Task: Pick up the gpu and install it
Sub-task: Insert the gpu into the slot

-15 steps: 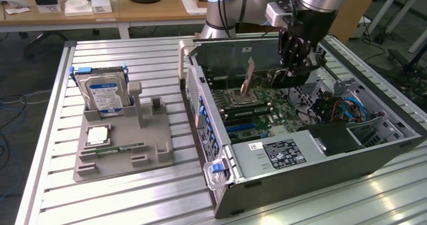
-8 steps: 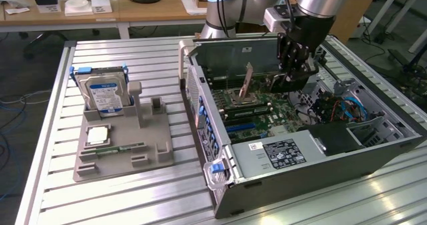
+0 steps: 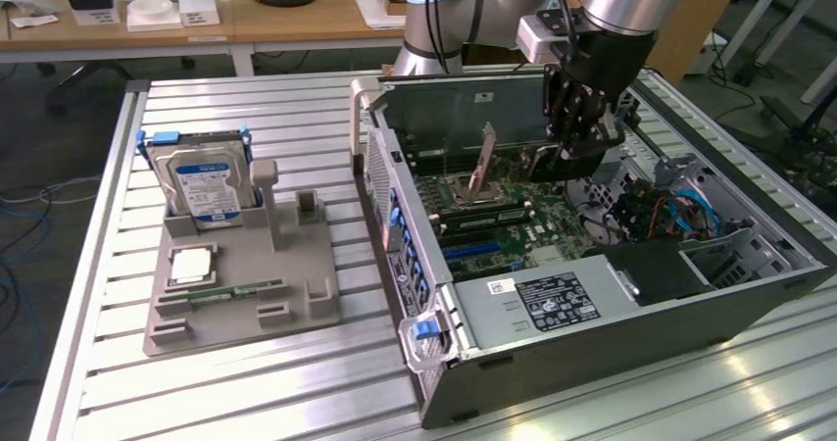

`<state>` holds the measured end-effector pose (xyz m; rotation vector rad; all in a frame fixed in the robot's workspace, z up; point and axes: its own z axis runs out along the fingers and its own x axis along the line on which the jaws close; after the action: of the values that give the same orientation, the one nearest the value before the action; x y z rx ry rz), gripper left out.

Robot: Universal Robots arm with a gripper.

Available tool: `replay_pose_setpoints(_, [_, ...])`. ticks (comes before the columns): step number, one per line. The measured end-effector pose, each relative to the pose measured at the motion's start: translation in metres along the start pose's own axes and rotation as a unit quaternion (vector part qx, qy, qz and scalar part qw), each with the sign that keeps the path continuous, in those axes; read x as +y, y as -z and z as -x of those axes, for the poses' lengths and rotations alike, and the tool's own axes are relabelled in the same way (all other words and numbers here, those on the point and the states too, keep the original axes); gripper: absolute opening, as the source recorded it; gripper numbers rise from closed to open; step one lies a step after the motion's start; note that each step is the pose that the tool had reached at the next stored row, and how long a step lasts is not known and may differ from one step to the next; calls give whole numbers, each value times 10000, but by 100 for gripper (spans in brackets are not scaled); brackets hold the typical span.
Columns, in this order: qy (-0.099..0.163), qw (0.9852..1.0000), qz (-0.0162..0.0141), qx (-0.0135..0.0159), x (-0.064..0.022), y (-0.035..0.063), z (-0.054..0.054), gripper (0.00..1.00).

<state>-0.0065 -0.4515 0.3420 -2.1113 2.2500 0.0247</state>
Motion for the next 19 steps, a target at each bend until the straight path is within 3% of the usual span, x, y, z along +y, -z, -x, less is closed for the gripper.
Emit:
replay_pose_setpoints(8, [0,10000,0,0,0,0,0,27])
replay_pose_setpoints(9, [0,10000,-1,-2,-7,-5,-118,27])
replay_pose_setpoints(19, [0,10000,0,0,-7,-4,-118,27])
